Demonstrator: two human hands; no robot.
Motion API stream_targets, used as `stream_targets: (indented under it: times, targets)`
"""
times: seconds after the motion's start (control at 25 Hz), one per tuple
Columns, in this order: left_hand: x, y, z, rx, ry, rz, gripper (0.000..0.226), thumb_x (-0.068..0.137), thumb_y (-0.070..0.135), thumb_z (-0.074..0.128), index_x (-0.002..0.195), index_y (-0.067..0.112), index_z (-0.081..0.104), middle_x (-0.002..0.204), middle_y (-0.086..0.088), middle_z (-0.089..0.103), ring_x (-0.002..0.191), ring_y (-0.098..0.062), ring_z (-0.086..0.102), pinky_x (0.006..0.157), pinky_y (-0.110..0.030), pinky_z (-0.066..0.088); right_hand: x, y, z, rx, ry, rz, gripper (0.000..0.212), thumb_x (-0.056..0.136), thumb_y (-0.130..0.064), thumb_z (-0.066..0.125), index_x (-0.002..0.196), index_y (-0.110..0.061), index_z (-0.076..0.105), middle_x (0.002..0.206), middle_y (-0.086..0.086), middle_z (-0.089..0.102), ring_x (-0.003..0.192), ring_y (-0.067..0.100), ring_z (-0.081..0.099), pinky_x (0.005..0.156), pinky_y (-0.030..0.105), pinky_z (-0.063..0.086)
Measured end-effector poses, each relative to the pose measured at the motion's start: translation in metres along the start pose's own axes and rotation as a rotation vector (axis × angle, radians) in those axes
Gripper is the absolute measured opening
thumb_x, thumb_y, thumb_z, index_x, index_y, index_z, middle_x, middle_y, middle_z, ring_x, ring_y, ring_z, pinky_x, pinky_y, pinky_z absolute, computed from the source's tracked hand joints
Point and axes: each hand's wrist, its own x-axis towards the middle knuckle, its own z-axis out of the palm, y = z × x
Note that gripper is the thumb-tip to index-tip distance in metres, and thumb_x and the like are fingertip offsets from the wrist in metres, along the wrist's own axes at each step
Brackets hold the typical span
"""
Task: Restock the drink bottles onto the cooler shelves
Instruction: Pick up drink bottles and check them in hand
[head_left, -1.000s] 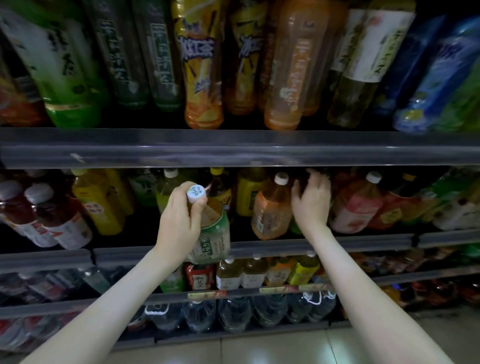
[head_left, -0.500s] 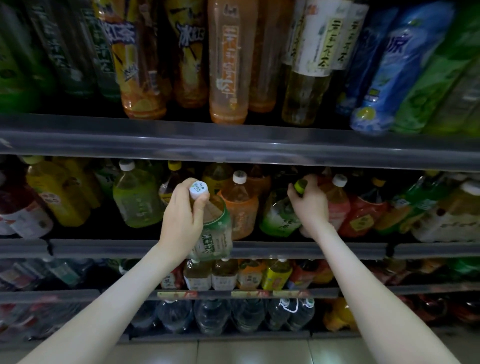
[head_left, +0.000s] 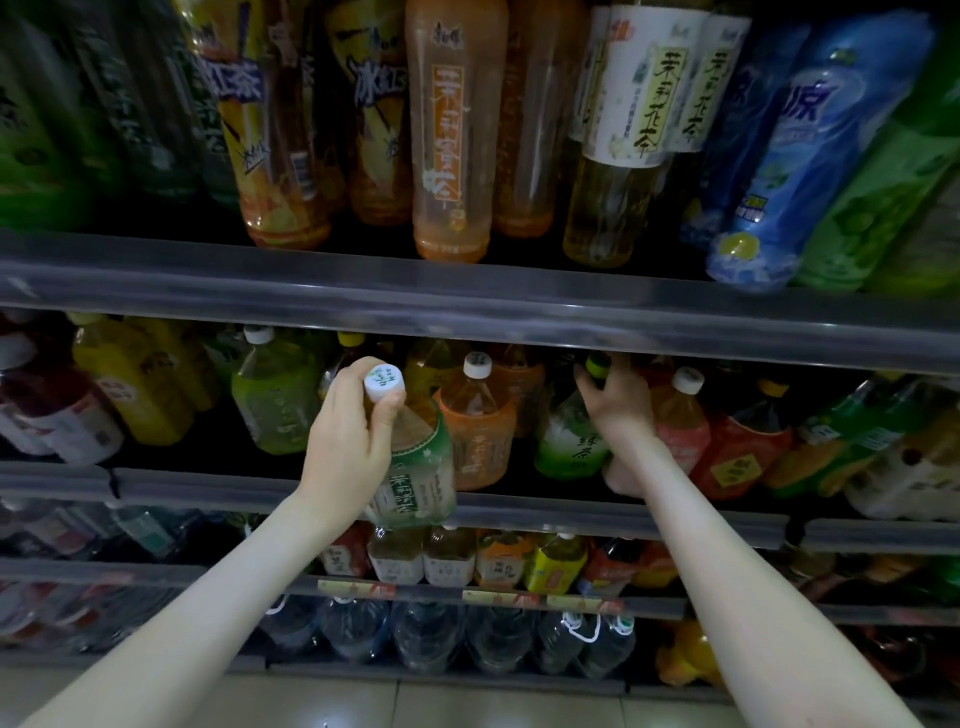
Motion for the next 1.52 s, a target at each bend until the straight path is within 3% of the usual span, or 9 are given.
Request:
stream_targets:
  times: [0.2, 0.36, 0.48, 0.72, 0.92, 1.16, 1.32, 1.4, 1.52]
  targets:
    - [0.003, -0.02, -0.017, 0.002, -0.015, 0.007, 0.063, 0.098, 0.052, 0.027, 0.118, -0.004, 0.05, 0.107, -0.002, 0.052, 0.098, 0.0, 0.045, 0.085, 0.001, 0.031, -0.032, -0.008, -0.004, 0.051, 0.125, -0.024, 0.028, 0.089, -0.033, 0.062, 0.1, -0.012, 0.047, 0.073, 0.0, 0.059, 0.068, 0.023, 0.058, 0.059, 0.033, 0.046]
    - [0.006, -0.047, -0.037, -0.023, -0.033, 0.011, 0.065, 0.098, 0.053, 0.027, 0.12, -0.004, 0.05, 0.109, -0.002, 0.051, 0.099, 0.001, 0.043, 0.086, 0.002, 0.029, -0.062, -0.048, -0.006, -0.004, 0.201, -0.066, 0.027, 0.088, -0.034, 0.062, 0.096, -0.019, 0.041, 0.072, -0.005, 0.055, 0.067, 0.019, 0.053, 0.062, 0.03, 0.04]
    - [0.005, -0.073, -0.064, -0.047, -0.079, 0.006, 0.066, 0.097, 0.055, 0.026, 0.12, -0.003, 0.05, 0.109, -0.004, 0.052, 0.1, -0.002, 0.045, 0.086, -0.003, 0.031, -0.09, -0.081, -0.004, -0.081, 0.18, -0.069, 0.028, 0.088, -0.037, 0.061, 0.094, -0.02, 0.04, 0.069, -0.009, 0.053, 0.065, 0.019, 0.053, 0.059, 0.031, 0.037]
    - [0.007, -0.122, -0.137, -0.065, -0.105, -0.006, 0.066, 0.096, 0.055, 0.026, 0.117, -0.003, 0.051, 0.106, 0.0, 0.051, 0.095, 0.003, 0.043, 0.082, 0.003, 0.03, -0.136, -0.166, 0.029, -0.047, 0.051, -0.035, 0.028, 0.084, -0.035, 0.066, 0.089, -0.02, 0.043, 0.07, -0.004, 0.056, 0.067, 0.02, 0.055, 0.061, 0.034, 0.042]
    - [-0.003, -0.167, -0.2, -0.018, -0.08, -0.055, 0.051, 0.097, 0.041, 0.035, 0.115, -0.004, 0.052, 0.106, 0.0, 0.051, 0.095, 0.004, 0.041, 0.081, 0.002, 0.028, -0.155, -0.243, 0.101, 0.168, -0.062, -0.098, 0.029, 0.086, -0.032, 0.067, 0.086, -0.017, 0.042, 0.068, -0.004, 0.053, 0.056, 0.002, 0.046, 0.05, 0.016, 0.034]
    - [-0.007, -0.204, -0.259, 0.057, -0.023, -0.064, 0.044, 0.097, 0.034, 0.038, 0.113, -0.005, 0.052, 0.106, 0.0, 0.051, 0.097, 0.002, 0.041, 0.084, 0.001, 0.027, -0.145, -0.32, 0.188, 0.276, -0.167, -0.171, 0.026, 0.093, -0.034, 0.06, 0.099, -0.017, 0.04, 0.075, -0.008, 0.052, 0.064, 0.003, 0.051, 0.051, 0.016, 0.037]
    - [-0.008, -0.219, -0.28, 0.068, 0.044, -0.08, 0.043, 0.097, 0.033, 0.038, 0.114, -0.003, 0.052, 0.106, 0.003, 0.051, 0.095, -0.003, 0.045, 0.079, -0.006, 0.032, -0.126, -0.349, 0.232, 0.176, -0.177, -0.191, 0.027, 0.096, -0.036, 0.052, 0.104, -0.014, 0.037, 0.074, -0.003, 0.052, 0.064, 0.017, 0.055, 0.051, 0.025, 0.037]
    - [-0.006, -0.224, -0.285, 0.063, 0.053, -0.095, 0.041, 0.096, 0.032, 0.039, 0.115, -0.002, 0.053, 0.105, 0.003, 0.051, 0.093, -0.005, 0.046, 0.08, -0.003, 0.032, -0.116, -0.356, 0.247, 0.114, -0.21, -0.151, 0.035, 0.098, -0.039, 0.048, 0.119, -0.012, 0.037, 0.088, 0.001, 0.053, 0.072, 0.02, 0.056, 0.056, 0.025, 0.038]
    - [-0.003, -0.233, -0.286, 0.071, 0.054, -0.114, 0.042, 0.096, 0.033, 0.039, 0.116, -0.001, 0.052, 0.106, 0.004, 0.05, 0.096, -0.004, 0.045, 0.085, -0.019, 0.037, -0.102, -0.364, 0.261, 0.0, -0.258, -0.089, 0.054, 0.099, -0.041, 0.044, 0.14, -0.011, 0.026, 0.096, 0.006, 0.055, 0.065, 0.015, 0.053, 0.051, 0.024, 0.038]
